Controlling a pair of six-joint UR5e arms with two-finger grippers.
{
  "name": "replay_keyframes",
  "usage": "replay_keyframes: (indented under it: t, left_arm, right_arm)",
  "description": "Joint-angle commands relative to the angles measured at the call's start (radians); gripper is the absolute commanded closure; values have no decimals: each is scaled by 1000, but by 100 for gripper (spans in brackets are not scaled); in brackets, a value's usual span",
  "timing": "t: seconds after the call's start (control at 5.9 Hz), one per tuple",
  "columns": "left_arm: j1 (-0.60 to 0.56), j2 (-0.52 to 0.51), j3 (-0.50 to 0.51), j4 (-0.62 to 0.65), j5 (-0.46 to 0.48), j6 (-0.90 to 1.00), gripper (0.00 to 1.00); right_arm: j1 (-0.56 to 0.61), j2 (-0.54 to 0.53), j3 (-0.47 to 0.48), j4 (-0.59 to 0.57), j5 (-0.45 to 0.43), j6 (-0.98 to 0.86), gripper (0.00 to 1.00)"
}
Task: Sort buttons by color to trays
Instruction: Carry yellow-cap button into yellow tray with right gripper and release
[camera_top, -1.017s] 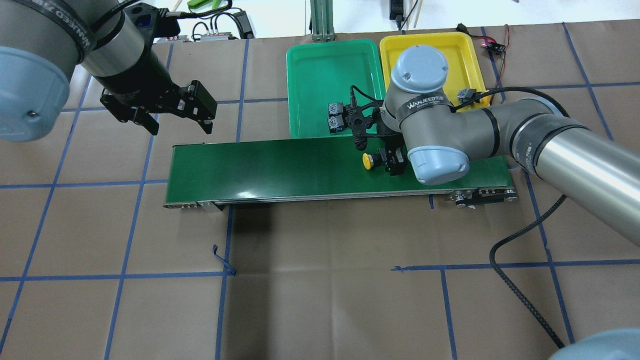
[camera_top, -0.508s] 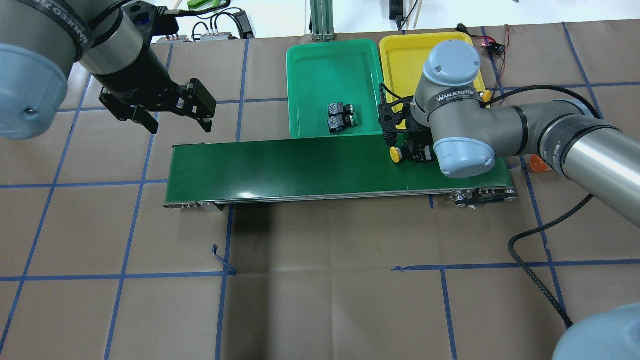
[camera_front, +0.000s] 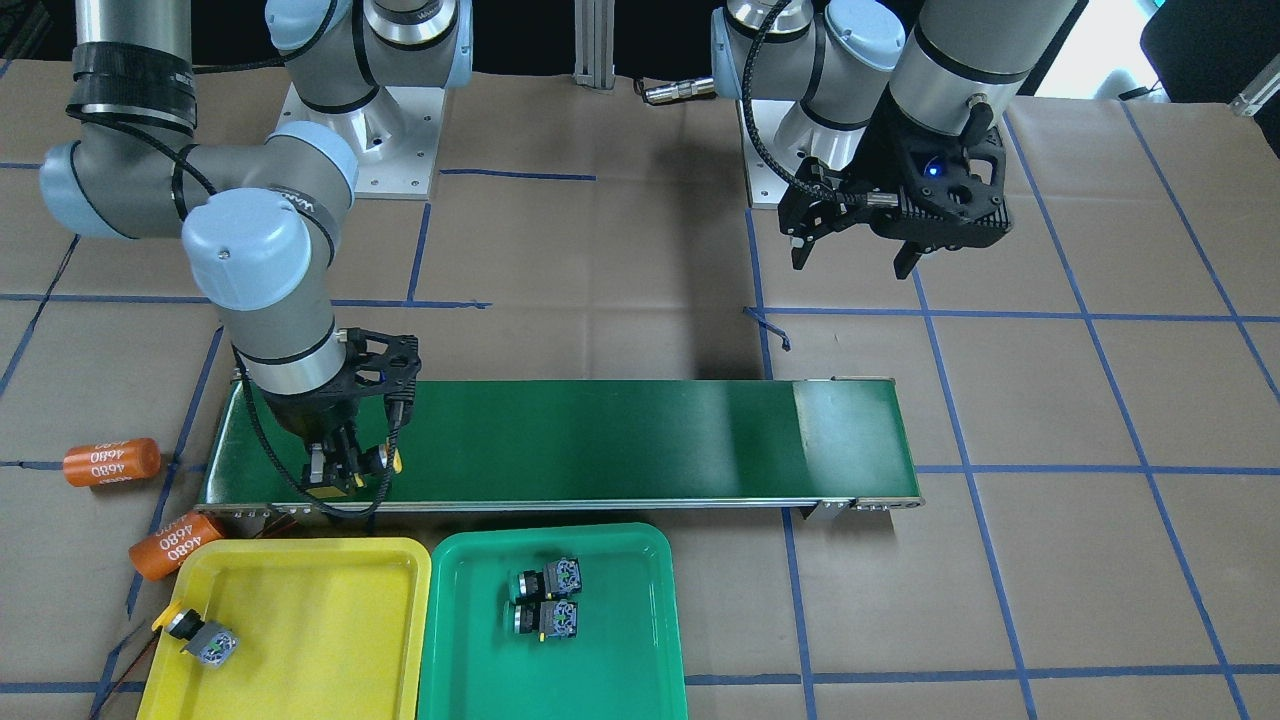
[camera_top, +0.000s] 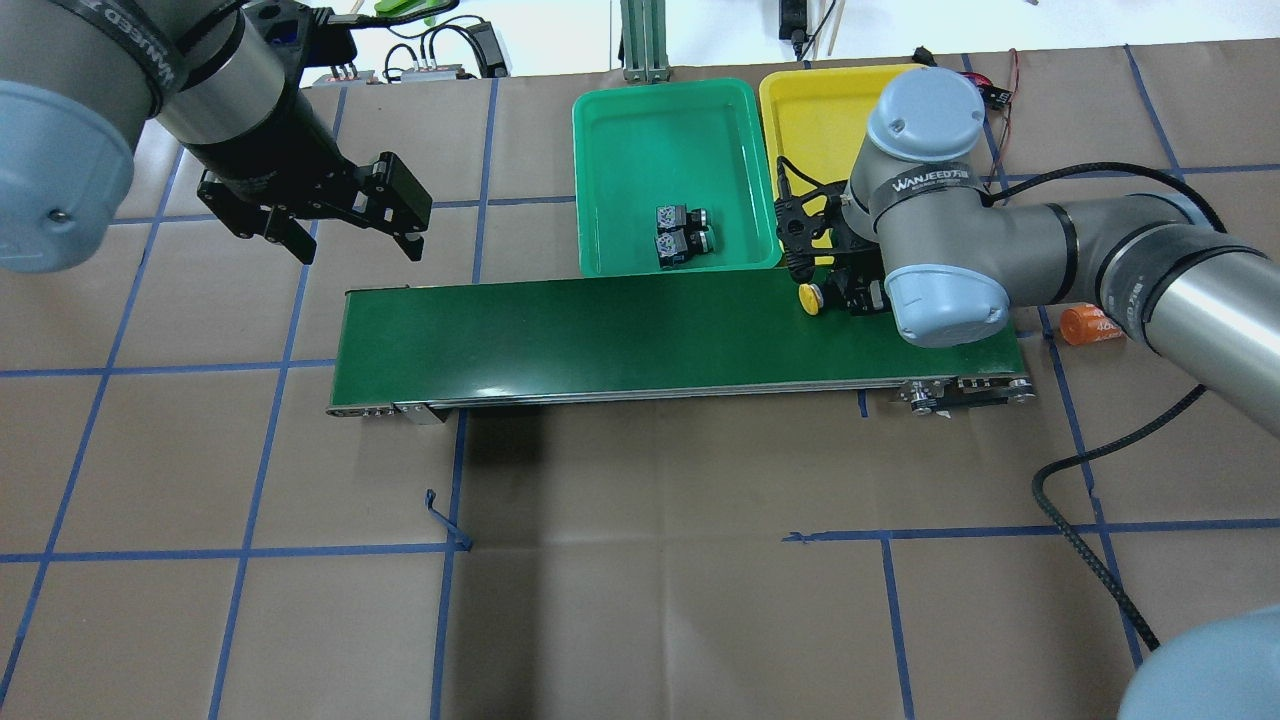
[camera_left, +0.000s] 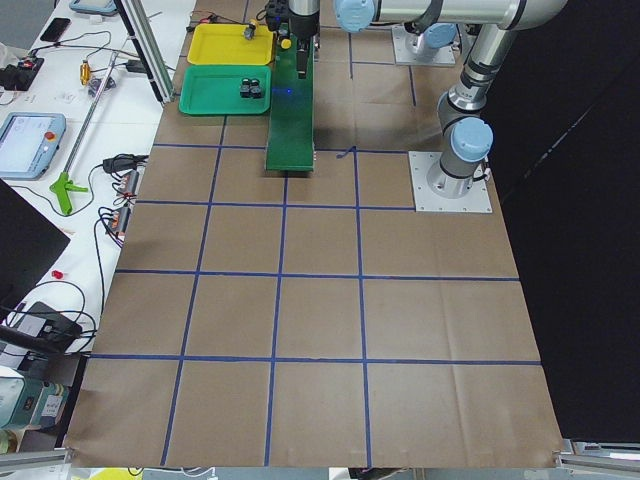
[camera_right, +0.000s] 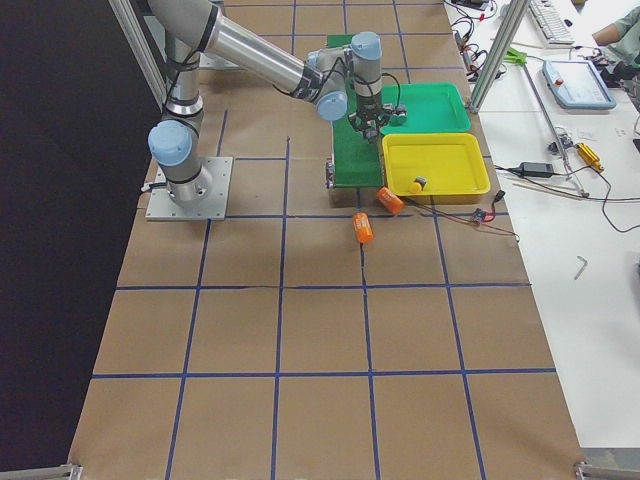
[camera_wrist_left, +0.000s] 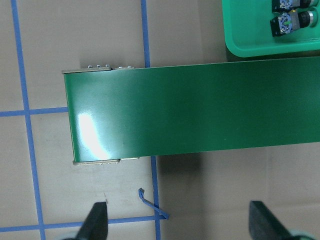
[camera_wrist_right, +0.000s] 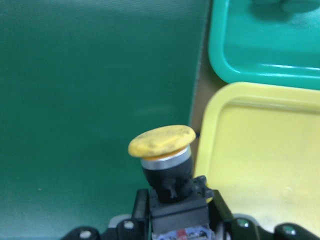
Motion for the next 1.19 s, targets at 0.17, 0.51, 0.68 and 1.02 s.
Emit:
replay_keyframes:
  t: [0.17, 0.51, 0.68, 1.02]
  left_arm:
    - [0, 0, 1, -1, 1, 0, 1]
    - [-1, 0, 0, 0, -1, 0, 1]
    - [0, 0, 0, 0, -1, 0, 1]
    - [-1, 2, 0, -1, 1, 0, 1]
  right_arm:
    - [-50, 180, -269, -5, 6, -41, 90]
    - [-90, 355, -391, -5, 18, -36, 68]
    - [-91, 373, -385, -3, 84, -22, 5]
    - [-95, 333, -387, 53, 81, 92, 0]
